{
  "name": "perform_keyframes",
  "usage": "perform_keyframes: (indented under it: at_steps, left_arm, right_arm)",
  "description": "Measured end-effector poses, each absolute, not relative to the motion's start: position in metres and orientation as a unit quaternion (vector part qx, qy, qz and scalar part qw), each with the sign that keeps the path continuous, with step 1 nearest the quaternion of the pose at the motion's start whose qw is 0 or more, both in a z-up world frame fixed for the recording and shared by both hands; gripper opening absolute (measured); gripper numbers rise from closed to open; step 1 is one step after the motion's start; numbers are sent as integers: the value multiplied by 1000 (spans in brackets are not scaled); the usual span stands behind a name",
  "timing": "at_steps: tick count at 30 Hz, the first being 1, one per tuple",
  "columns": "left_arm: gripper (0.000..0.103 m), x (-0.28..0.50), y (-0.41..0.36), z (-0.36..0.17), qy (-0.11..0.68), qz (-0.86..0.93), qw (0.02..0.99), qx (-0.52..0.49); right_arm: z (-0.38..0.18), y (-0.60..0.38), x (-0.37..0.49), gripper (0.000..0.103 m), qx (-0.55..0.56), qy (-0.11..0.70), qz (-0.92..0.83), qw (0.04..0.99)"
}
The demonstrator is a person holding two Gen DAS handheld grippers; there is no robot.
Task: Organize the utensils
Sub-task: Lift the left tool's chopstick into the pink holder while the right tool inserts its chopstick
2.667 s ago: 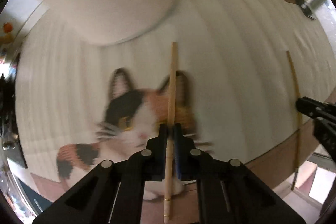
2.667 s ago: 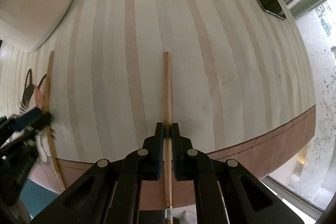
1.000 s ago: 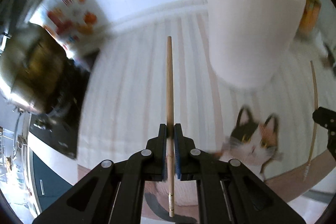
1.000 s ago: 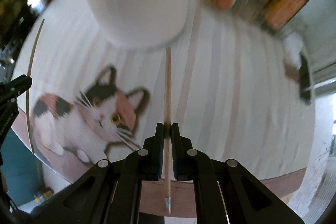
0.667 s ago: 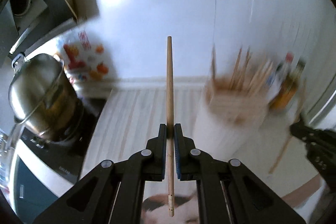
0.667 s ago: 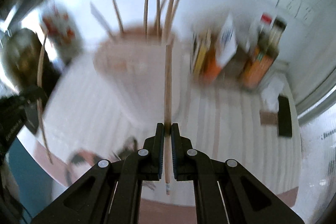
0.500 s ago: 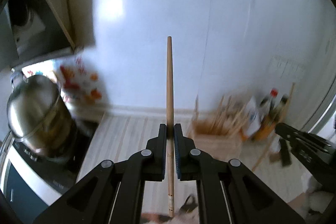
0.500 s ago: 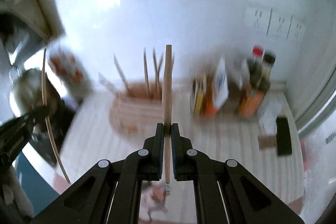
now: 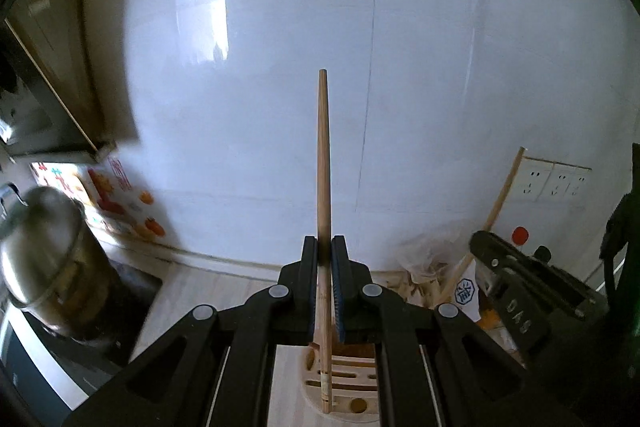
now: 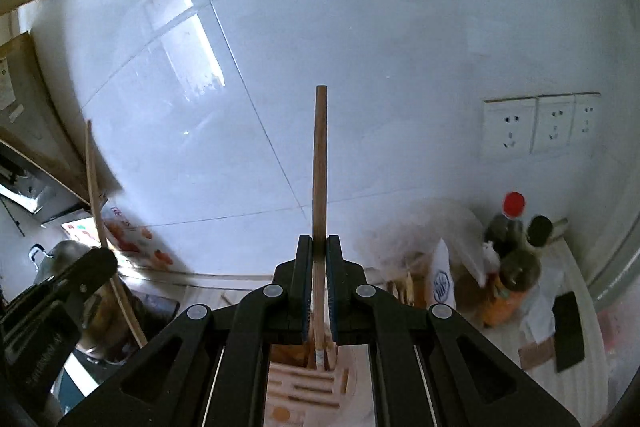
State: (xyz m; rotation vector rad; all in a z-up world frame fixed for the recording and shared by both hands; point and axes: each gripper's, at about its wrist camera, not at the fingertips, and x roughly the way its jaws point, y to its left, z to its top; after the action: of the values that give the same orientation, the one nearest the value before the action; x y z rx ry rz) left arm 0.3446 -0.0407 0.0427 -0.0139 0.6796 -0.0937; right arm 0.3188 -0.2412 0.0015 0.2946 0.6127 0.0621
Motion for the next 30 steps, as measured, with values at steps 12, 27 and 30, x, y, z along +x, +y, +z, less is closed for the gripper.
perform_keyframes:
  at_steps: [12, 27, 30]
  left_arm:
    - [4, 376, -34, -6, 387, -73, 916, -81]
    - [4, 405, -37, -15, 329, -38, 940, -79]
    - [4, 411, -44, -19, 320, -38, 944, -66]
  right_arm:
    - [-35, -247, 342, 7, 151, 329, 31, 932]
    - [-50, -253, 350, 7, 161, 331, 22, 929]
    - [-53, -254, 352, 7, 163, 333, 21, 929]
